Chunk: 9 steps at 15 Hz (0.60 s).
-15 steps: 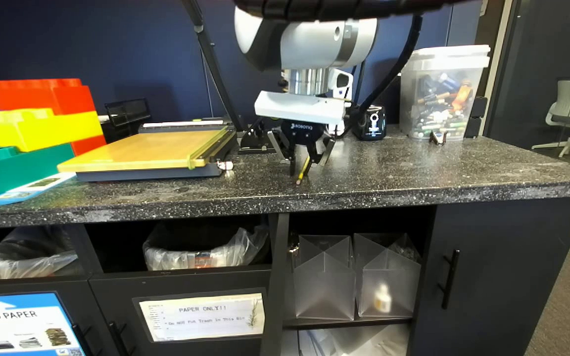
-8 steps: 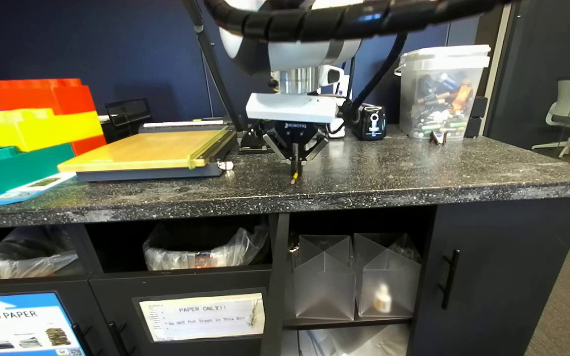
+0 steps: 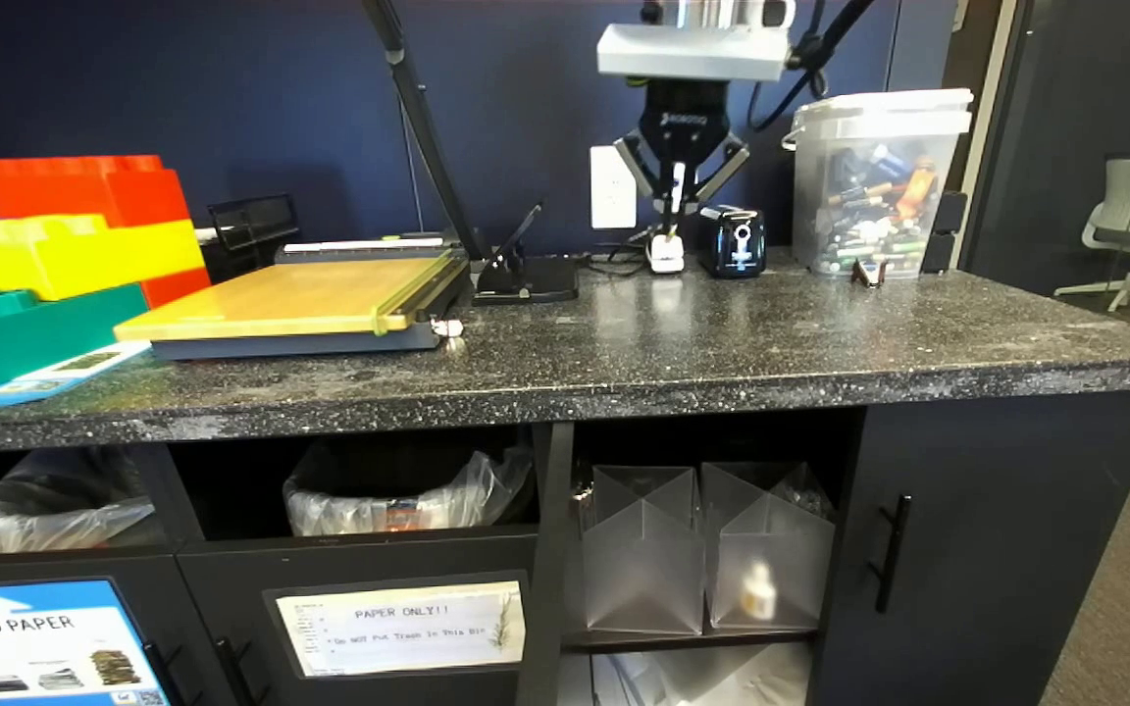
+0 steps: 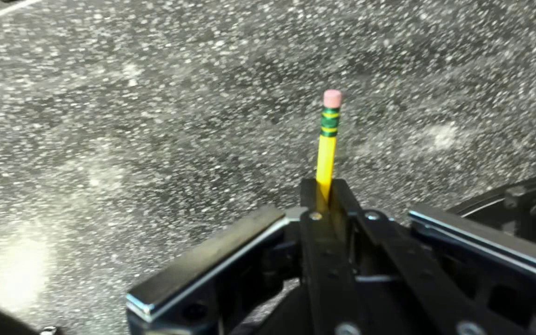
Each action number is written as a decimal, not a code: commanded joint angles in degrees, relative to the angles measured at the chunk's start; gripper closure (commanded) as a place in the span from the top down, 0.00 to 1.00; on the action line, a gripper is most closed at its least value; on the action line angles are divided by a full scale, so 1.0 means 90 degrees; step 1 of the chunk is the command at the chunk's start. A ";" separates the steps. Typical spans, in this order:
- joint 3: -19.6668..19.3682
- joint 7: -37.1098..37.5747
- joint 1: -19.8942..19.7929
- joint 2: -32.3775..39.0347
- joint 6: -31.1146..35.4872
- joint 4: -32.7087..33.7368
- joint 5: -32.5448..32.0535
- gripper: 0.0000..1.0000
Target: Pick up the pen from the countertop and move it to the right.
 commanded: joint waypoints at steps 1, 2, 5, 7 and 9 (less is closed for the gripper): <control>0.0027 0.0106 -0.0655 -0.0215 -0.0519 -0.0205 0.0185 0.02; -0.0001 0.0124 -0.0842 -0.0206 -0.0621 -0.0232 0.0184 0.02; -0.0102 0.0253 -0.1366 0.0325 -0.0924 0.0397 0.0161 0.02; -0.0137 0.0393 -0.1660 0.0253 -0.0685 0.0064 0.0182 0.02; -0.0157 0.0554 -0.1919 0.0332 -0.0628 0.0046 0.0201 0.02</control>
